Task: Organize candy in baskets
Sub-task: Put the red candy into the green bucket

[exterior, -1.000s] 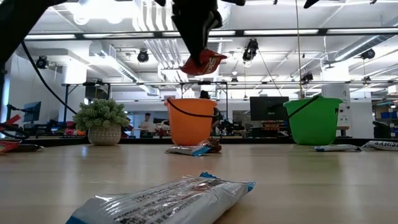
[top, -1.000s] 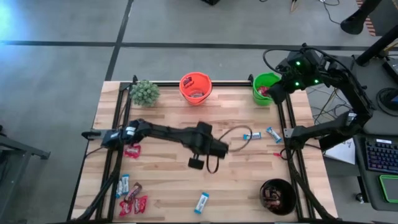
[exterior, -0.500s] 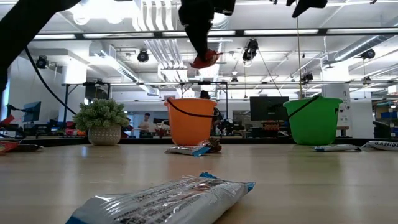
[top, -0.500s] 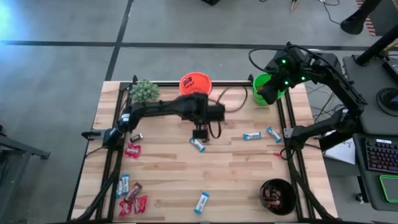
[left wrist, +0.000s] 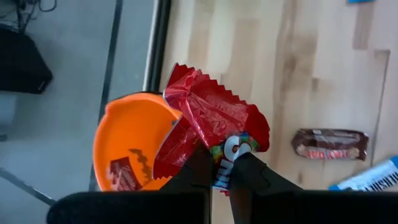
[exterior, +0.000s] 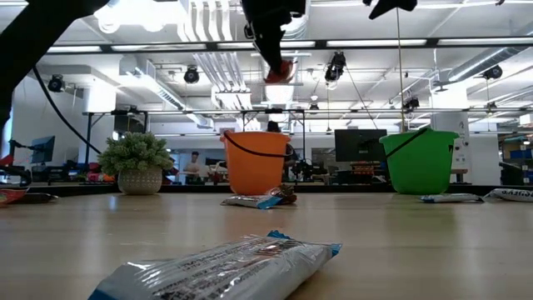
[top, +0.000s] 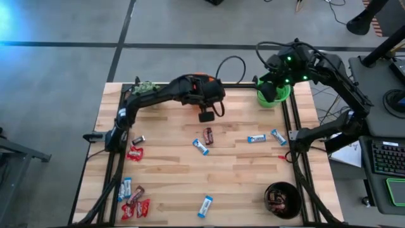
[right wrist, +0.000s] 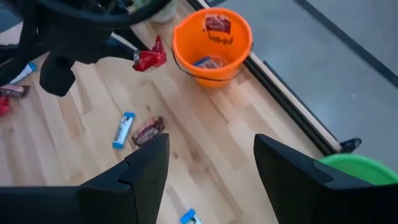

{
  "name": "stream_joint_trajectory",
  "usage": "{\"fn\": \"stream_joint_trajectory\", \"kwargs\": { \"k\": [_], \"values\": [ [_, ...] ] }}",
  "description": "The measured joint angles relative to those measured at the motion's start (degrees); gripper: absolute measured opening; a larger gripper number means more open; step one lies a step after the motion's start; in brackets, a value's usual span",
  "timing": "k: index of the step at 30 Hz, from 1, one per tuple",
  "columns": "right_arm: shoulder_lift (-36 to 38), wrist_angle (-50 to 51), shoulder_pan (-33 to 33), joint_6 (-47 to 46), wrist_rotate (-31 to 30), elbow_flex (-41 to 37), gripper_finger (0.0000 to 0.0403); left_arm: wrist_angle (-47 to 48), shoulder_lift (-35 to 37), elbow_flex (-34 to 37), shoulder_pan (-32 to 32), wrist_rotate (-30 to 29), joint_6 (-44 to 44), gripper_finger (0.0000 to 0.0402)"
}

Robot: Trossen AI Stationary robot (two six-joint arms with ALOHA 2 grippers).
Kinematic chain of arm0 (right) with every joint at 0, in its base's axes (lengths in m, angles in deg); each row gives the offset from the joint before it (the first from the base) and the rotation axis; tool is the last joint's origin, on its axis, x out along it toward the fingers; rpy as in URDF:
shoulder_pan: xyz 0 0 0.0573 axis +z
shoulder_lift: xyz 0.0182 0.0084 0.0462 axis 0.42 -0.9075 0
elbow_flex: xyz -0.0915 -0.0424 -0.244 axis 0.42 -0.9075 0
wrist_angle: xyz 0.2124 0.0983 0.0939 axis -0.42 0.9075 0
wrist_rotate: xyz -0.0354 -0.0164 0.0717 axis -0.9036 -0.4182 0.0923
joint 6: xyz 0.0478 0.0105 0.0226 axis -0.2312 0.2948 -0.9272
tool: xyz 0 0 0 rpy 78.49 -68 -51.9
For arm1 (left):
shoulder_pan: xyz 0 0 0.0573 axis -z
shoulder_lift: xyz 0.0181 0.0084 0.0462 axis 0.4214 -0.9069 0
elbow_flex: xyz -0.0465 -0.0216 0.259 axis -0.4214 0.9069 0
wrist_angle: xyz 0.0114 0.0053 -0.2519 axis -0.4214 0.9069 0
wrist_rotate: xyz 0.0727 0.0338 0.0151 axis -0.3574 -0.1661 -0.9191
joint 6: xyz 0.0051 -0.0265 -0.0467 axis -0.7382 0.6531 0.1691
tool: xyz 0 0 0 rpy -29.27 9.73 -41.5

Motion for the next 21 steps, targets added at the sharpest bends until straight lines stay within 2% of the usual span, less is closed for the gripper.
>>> {"fn": "stream_joint_trajectory", "kwargs": {
  "k": [14, 21],
  "values": [
    [0.0, -12.4, -0.1, 2.3, 0.2, -7.0, 0.0224, -11.7, 3.2, 0.0, -1.9, -0.3, -2.9, 0.0001],
    [0.0, -20.5, -0.1, 0.1, 4.3, -8.9, 0.0224, -17.8, 4.4, 0.0, -2.0, -0.3, -5.6, 0.0001]
  ]
}}
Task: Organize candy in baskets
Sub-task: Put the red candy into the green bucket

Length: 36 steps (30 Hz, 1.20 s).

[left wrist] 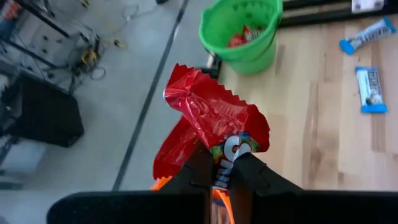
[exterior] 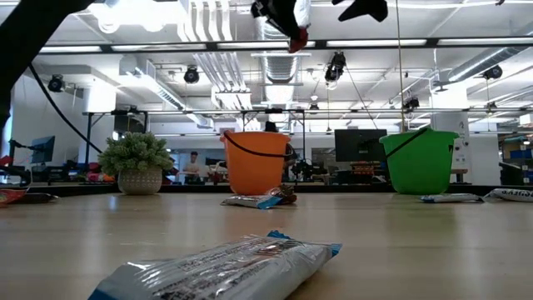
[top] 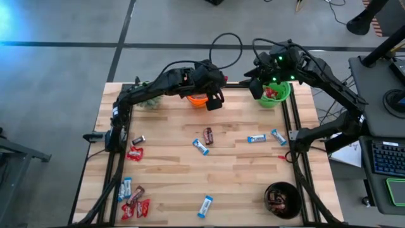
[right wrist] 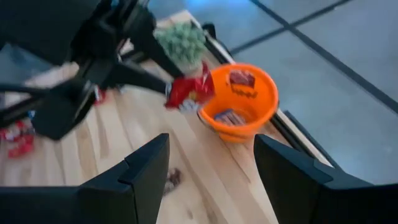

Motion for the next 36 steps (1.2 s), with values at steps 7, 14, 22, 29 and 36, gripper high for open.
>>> {"fn": "stream_joint_trajectory", "kwargs": {
  "k": [7, 14, 22, 29, 36],
  "values": [
    [0.0, -5.6, 0.0, -4.2, 0.3, -1.4, 0.0224, -2.5, 0.1, 0.0, 0.0, 0.0, -3.5, 0.0001],
    [-0.1, -9.5, 0.1, -8.5, 1.2, -2.0, 0.0224, -7.8, 0.1, 0.0, -0.1, 0.4, -6.7, 0.0001],
    [-2.3, -11.3, 0.4, -11.2, 1.3, -2.1, 0.0224, -11.2, 0.1, 0.0, -0.1, 3.3, -10.1, 0.0001],
    [-4.6, -11.8, 0.4, -11.9, 1.3, -2.1, 0.0224, -11.2, 0.1, 0.0, -0.1, 3.3, -11.3, 0.0001],
    [-5.3, -12.1, 0.4, -11.8, 1.3, -2.0, 0.0175, -10.7, 0.1, 0.0, -0.3, 3.1, -12.5, 0.0001]
  ]
}}
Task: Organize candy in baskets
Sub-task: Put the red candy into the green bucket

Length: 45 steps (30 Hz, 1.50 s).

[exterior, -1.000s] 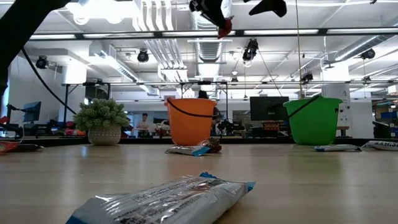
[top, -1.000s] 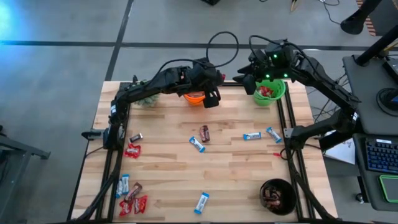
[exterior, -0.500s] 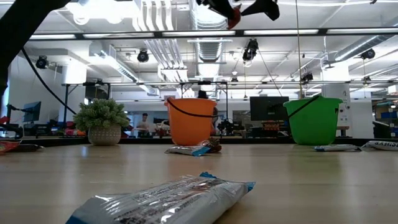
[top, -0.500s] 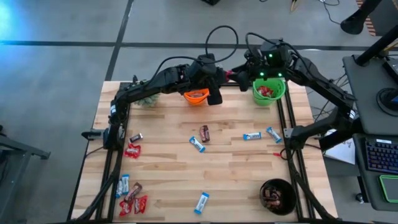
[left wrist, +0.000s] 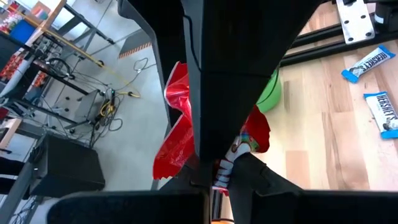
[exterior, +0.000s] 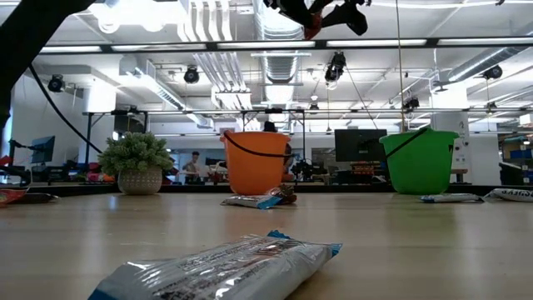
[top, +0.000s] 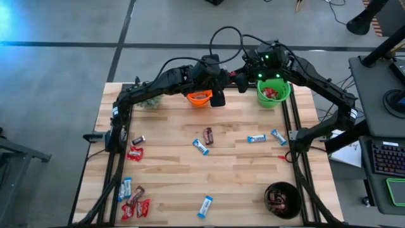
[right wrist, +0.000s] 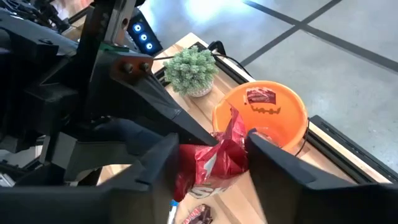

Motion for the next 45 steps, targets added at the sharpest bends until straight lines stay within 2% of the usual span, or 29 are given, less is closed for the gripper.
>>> {"fn": "stream_joint_trajectory", "kwargs": {
  "k": [6, 9, 27, 45],
  "values": [
    [0.5, 0.3, 0.0, 0.4, 0.1, 0.0, 0.006, -0.2, 0.0, 0.0, -0.4, 0.1, 0.0, 0.0001],
    [0.5, 0.3, 0.0, 1.0, 0.2, 0.0, 0.002, -0.2, 0.0, 0.0, -0.5, 0.1, 0.0, 0.0001],
    [0.4, -0.3, 0.0, 1.1, 0.4, 0.0, 0.0012, -0.1, 0.0, 0.0, -1.2, 0.2, -0.3, 0.0022],
    [0.4, 0.1, 0.0, 2.0, 0.4, 1.0, 0.0012, 0.3, 0.0, -0.2, -1.3, 0.1, -2.9, 0.0023]
  ]
}}
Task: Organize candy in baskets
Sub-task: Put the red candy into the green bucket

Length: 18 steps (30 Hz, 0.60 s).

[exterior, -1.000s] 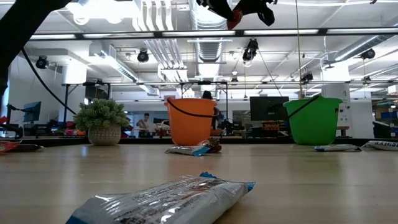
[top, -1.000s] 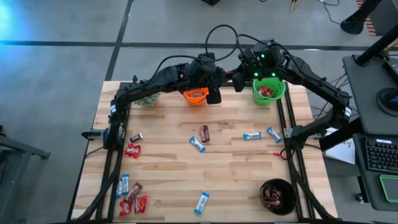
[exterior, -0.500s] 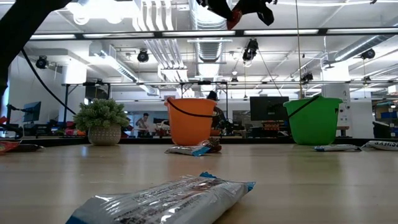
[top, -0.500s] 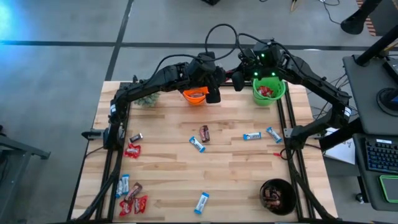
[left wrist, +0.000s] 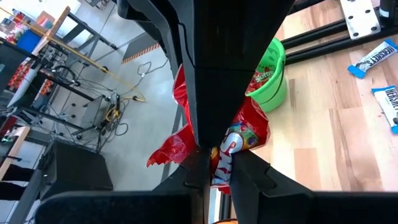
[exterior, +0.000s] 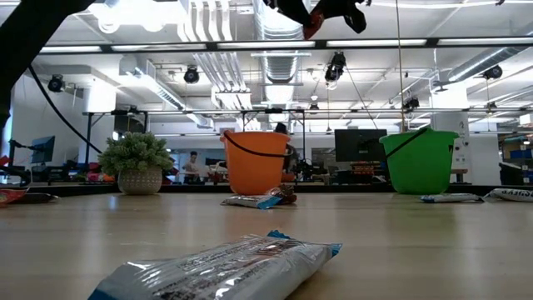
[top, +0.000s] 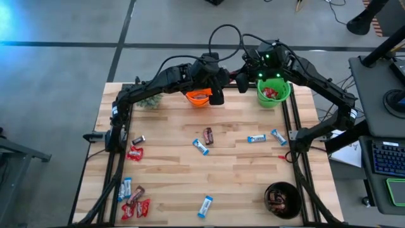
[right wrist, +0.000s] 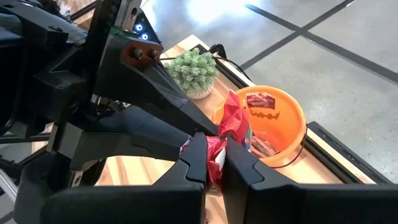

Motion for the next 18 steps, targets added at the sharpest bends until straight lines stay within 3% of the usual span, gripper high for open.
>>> {"fn": "stream_joint_trajectory", "kwargs": {
  "k": [11, 18],
  "values": [
    [0.0, -0.2, 0.0, 1.1, -0.2, 0.0, 0.0012, 2.0, 0.6, 0.0, 0.0, 0.1, 0.0, 0.0029],
    [0.3, -0.6, 0.0, 1.4, -0.5, 0.1, 0.0012, 3.6, 2.0, 0.2, 0.0, -1.3, -0.1, 0.0088]
  ]
}}
